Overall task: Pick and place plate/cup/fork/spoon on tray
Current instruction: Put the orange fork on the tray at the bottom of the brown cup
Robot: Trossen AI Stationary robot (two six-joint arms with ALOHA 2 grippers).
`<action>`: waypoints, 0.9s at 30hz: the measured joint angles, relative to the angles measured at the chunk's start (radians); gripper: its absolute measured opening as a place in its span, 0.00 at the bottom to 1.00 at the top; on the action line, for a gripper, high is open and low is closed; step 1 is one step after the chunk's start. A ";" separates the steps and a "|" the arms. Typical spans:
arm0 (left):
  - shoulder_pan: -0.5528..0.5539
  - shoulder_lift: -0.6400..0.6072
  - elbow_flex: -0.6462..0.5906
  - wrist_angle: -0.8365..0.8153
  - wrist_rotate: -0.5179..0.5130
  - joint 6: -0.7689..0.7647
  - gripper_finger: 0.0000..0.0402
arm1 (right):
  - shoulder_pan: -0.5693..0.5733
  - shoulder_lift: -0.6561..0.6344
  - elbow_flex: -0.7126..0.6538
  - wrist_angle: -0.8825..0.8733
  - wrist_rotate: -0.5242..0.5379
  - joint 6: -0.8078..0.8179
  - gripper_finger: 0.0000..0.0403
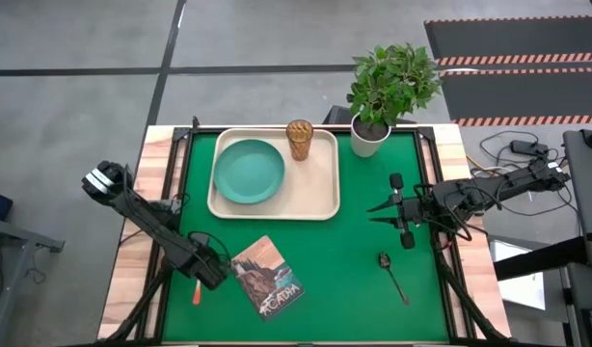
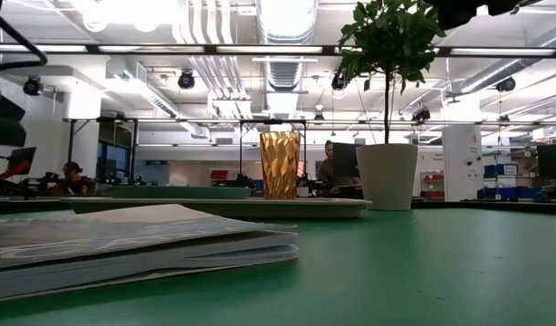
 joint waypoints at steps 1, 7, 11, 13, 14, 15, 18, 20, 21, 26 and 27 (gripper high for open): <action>0.000 0.001 -0.008 0.005 0.000 0.000 0.34 | 0.000 0.000 0.000 0.000 0.000 0.000 0.19; 0.000 0.000 -0.023 0.017 -0.002 -0.019 0.21 | 0.000 0.000 0.000 0.000 0.000 0.001 0.19; 0.000 0.000 -0.025 0.013 0.000 -0.026 0.09 | 0.000 0.000 0.000 0.000 0.000 0.001 0.19; 0.000 0.000 -0.026 0.013 0.000 -0.027 0.03 | 0.000 0.000 0.000 0.000 0.000 0.001 0.19; 0.000 0.000 -0.026 0.013 0.000 -0.028 0.02 | 0.000 0.000 0.000 0.000 0.000 0.001 0.19; 0.000 0.000 -0.026 0.013 0.000 -0.029 0.02 | 0.000 0.000 0.000 0.000 0.000 0.001 0.19; 0.000 0.000 -0.024 0.011 0.000 -0.040 0.01 | 0.000 0.000 0.000 0.000 0.000 0.001 0.19; 0.000 0.000 -0.014 0.009 0.000 -0.052 0.01 | 0.000 0.000 0.000 -0.003 0.000 0.001 0.19; 0.000 0.000 -0.004 0.004 0.000 -0.052 0.01 | 0.000 0.000 0.000 -0.008 0.000 0.001 0.19; 0.016 -0.005 0.050 -0.026 0.000 -0.053 0.00 | 0.000 -0.022 -0.001 -0.031 0.000 0.001 0.19; 0.023 -0.006 0.064 -0.032 0.000 -0.052 0.00 | 0.000 -0.029 -0.001 -0.029 0.000 0.001 0.19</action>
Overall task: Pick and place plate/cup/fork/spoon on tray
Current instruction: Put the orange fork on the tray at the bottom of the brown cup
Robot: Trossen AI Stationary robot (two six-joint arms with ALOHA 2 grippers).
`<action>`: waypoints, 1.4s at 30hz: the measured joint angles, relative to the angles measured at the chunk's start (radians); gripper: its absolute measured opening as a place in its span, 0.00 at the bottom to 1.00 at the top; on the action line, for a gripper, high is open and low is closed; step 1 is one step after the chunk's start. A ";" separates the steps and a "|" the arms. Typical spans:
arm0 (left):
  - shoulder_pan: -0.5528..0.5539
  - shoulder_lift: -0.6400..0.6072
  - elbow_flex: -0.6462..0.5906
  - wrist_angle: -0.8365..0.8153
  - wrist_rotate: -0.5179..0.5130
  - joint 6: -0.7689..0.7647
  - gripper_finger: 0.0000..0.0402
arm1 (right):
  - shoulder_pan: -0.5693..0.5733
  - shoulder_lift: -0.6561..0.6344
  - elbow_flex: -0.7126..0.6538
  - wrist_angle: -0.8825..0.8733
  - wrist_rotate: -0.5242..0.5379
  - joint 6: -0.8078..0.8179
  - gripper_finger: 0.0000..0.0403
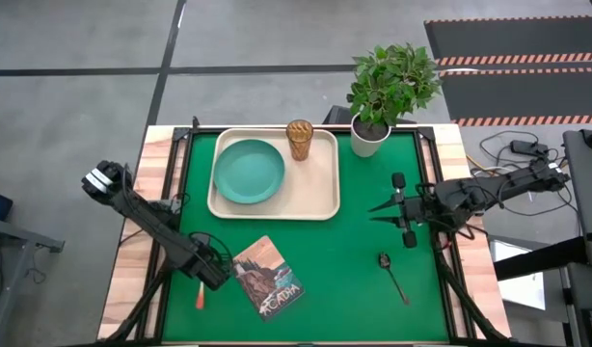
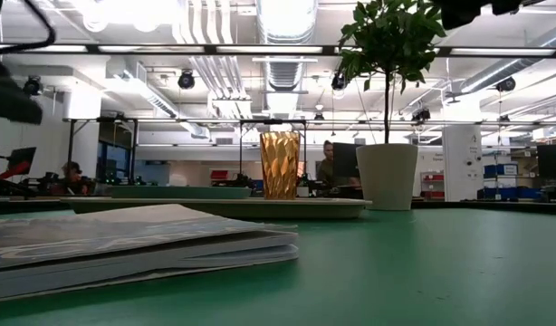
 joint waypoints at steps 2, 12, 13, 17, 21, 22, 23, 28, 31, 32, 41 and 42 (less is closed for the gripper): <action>0.018 -0.001 0.029 -0.010 0.000 0.001 0.00 | 0.000 -0.016 0.000 0.000 0.000 0.000 0.19; 0.132 0.051 0.243 -0.047 -0.051 0.166 0.00 | 0.000 -0.064 0.000 -0.029 -0.001 0.000 0.19; 0.147 0.067 0.275 -0.049 -0.068 0.197 0.00 | 0.000 -0.064 0.000 -0.030 -0.002 0.000 0.19; 0.222 0.137 0.414 -0.051 -0.164 0.372 0.00 | 0.000 -0.063 0.000 -0.032 -0.003 -0.002 0.19; 0.292 0.217 0.535 -0.050 -0.231 0.553 0.00 | 0.000 -0.064 0.000 -0.032 -0.011 -0.003 0.19; 0.309 0.235 0.558 -0.049 -0.245 0.590 0.00 | 0.000 -0.064 0.000 -0.032 -0.021 -0.003 0.19; 0.325 0.250 0.578 -0.050 -0.257 0.624 0.00 | 0.000 -0.064 0.000 -0.032 -0.027 -0.003 0.19; 0.407 0.307 0.647 -0.052 -0.303 0.770 0.00 | 0.000 -0.070 0.000 -0.037 -0.029 -0.001 0.19; 0.452 0.325 0.675 -0.037 -0.327 0.845 0.00 | 0.000 -0.077 0.000 -0.049 -0.029 0.000 0.19; 0.468 0.330 0.683 -0.028 -0.327 0.864 0.00 | 0.000 -0.079 0.000 -0.050 -0.029 0.000 0.19; 0.630 0.357 0.689 0.165 -0.320 1.064 0.00 | 0.001 -0.091 0.000 -0.056 -0.029 0.000 0.19; 0.649 0.361 0.689 0.183 -0.324 1.086 0.00 | 0.001 -0.091 0.000 -0.056 -0.029 0.000 0.19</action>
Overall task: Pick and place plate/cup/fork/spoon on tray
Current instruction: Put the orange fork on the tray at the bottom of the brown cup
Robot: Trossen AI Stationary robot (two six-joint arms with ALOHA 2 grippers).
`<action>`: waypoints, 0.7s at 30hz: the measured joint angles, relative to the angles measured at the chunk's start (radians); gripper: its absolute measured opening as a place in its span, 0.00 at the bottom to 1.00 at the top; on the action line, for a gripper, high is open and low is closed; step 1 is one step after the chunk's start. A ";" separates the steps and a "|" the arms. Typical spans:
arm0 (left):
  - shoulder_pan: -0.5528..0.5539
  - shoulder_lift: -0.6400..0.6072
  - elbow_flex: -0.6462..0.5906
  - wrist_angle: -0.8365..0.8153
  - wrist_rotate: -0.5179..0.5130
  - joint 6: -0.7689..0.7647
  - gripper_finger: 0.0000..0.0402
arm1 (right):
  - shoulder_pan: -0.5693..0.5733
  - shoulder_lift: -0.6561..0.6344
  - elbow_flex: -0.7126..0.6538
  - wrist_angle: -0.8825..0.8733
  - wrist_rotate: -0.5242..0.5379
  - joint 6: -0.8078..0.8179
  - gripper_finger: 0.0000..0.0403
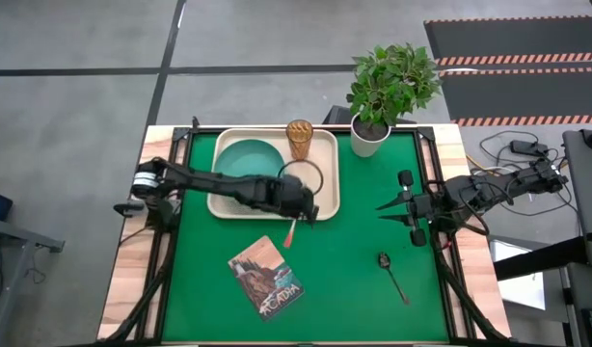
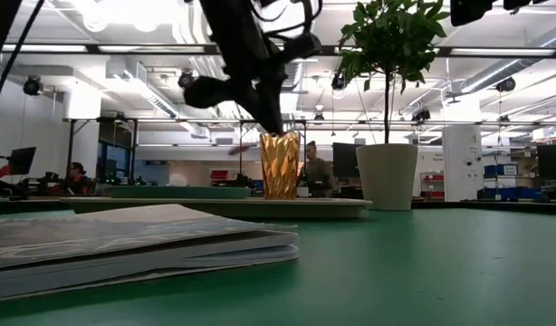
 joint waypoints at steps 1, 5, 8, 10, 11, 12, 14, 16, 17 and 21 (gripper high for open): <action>0.018 0.003 0.000 0.016 -0.012 0.021 0.00 | 0.000 0.000 0.000 0.000 0.000 0.000 0.19; 0.078 0.014 -0.001 0.083 -0.072 0.074 0.00 | 0.000 -0.002 0.000 -0.005 0.000 0.000 0.19; 0.114 0.015 -0.002 0.116 -0.080 0.120 0.00 | 0.000 -0.006 0.000 -0.019 0.000 0.000 0.19; 0.134 0.015 -0.009 0.143 -0.106 0.126 0.00 | 0.000 -0.012 0.000 -0.024 0.000 0.000 0.19; 0.143 0.015 -0.017 0.152 -0.127 0.129 0.00 | 0.000 -0.013 0.000 -0.023 0.000 0.000 0.19; 0.152 0.015 -0.024 0.152 -0.147 0.129 0.00 | 0.000 -0.013 0.000 -0.023 0.000 0.000 0.19; 0.168 0.015 -0.038 0.163 -0.169 0.129 0.00 | 0.000 -0.017 0.000 -0.024 0.000 0.001 0.19; 0.181 0.015 -0.053 0.186 -0.175 0.129 0.00 | 0.000 -0.019 0.000 -0.026 0.001 0.008 0.19; 0.185 0.019 -0.059 0.191 -0.179 0.130 0.00 | 0.000 -0.019 0.000 -0.027 0.001 0.008 0.19; 0.199 0.023 -0.090 0.225 -0.178 0.129 0.00 | 0.000 -0.019 0.000 -0.027 0.001 0.008 0.19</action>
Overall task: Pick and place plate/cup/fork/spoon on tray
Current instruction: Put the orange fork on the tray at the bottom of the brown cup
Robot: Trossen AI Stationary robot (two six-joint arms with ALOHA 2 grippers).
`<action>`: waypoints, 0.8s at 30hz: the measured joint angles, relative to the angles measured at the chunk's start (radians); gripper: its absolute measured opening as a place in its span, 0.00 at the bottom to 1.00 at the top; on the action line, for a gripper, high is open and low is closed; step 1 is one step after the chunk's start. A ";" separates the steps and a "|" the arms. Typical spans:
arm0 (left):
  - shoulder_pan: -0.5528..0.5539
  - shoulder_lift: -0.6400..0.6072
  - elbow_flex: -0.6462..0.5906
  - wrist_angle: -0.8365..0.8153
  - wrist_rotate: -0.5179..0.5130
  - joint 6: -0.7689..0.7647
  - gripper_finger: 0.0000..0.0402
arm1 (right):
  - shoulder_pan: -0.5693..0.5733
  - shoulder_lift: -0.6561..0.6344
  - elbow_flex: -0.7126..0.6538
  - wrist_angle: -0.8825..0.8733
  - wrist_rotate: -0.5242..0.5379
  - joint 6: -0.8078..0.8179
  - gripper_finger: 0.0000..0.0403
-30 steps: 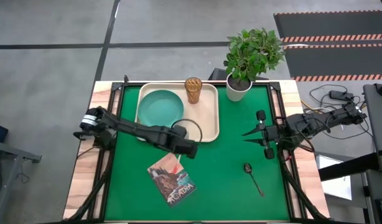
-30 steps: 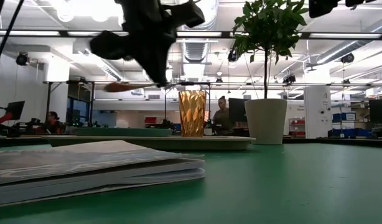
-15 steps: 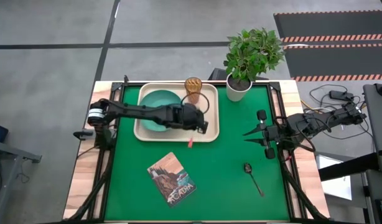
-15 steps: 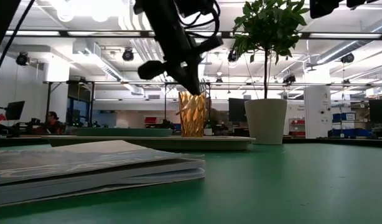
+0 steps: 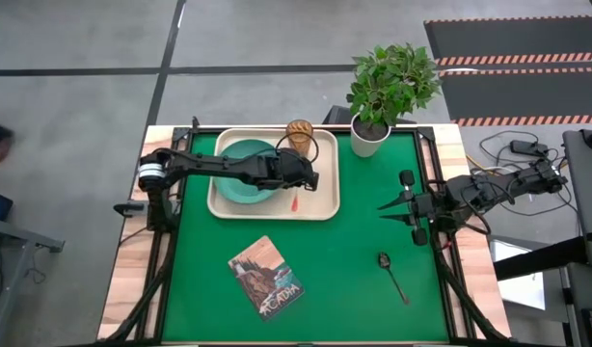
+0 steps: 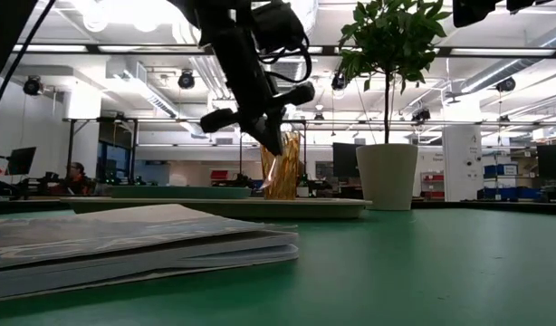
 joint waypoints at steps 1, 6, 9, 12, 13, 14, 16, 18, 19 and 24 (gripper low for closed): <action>0.003 0.000 -0.010 0.020 0.000 -0.001 0.00 | 0.000 0.000 0.000 0.000 0.001 0.000 0.19; 0.010 -0.001 -0.047 0.055 0.000 -0.002 0.00 | 0.000 0.000 0.000 0.000 0.001 0.000 0.19; 0.009 -0.001 -0.070 0.090 -0.001 -0.002 0.00 | 0.000 0.000 0.000 0.000 0.001 0.000 0.19; 0.009 -0.001 -0.101 0.141 0.000 -0.003 0.00 | 0.000 0.000 0.000 0.000 0.001 0.000 0.19; 0.009 -0.001 -0.110 0.160 -0.001 -0.005 0.00 | 0.000 0.000 0.000 0.000 0.001 0.000 0.19; 0.009 -0.001 -0.117 0.163 -0.001 -0.008 0.00 | 0.000 0.000 0.000 0.000 0.001 0.000 0.19; 0.009 -0.001 -0.132 0.175 -0.001 -0.009 0.00 | 0.000 0.000 0.000 0.000 0.001 0.000 0.19; 0.009 -0.001 -0.141 0.194 -0.002 -0.008 0.01 | 0.000 0.000 0.001 0.000 0.001 0.000 0.19; 0.010 -0.001 -0.145 0.201 -0.003 -0.009 0.02 | 0.000 0.000 0.001 -0.001 0.001 0.000 0.19; 0.013 -0.002 -0.181 0.222 -0.004 -0.010 0.08 | 0.000 0.000 0.001 -0.001 0.001 0.000 0.19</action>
